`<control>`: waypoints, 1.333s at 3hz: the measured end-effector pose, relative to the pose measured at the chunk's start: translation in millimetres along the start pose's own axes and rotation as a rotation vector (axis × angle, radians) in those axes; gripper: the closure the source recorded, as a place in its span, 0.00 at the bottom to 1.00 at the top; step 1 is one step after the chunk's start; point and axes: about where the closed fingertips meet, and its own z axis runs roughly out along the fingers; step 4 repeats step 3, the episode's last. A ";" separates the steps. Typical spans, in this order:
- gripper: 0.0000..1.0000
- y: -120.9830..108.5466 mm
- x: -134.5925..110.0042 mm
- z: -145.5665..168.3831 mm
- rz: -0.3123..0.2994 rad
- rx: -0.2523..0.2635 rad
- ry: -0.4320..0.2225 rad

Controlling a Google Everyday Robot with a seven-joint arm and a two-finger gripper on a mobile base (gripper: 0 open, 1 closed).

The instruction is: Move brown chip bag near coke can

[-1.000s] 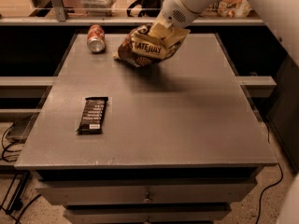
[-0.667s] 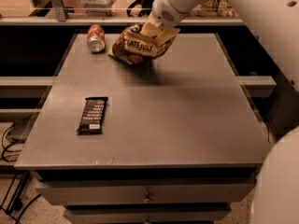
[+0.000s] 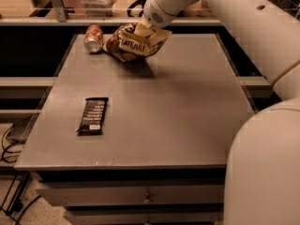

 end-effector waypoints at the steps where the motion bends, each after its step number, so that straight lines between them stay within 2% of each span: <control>1: 0.36 -5.4 0.5 11.2 0.017 -0.006 -0.001; 2: 0.13 -6.3 -5.2 17.7 0.028 -0.028 -0.022; 3: 0.00 -5.3 -5.3 20.0 0.027 -0.031 -0.021; 4: 0.00 -5.3 -5.3 20.0 0.027 -0.031 -0.021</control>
Offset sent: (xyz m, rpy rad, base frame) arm 0.0195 0.0155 0.0005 0.0684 0.0405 0.0156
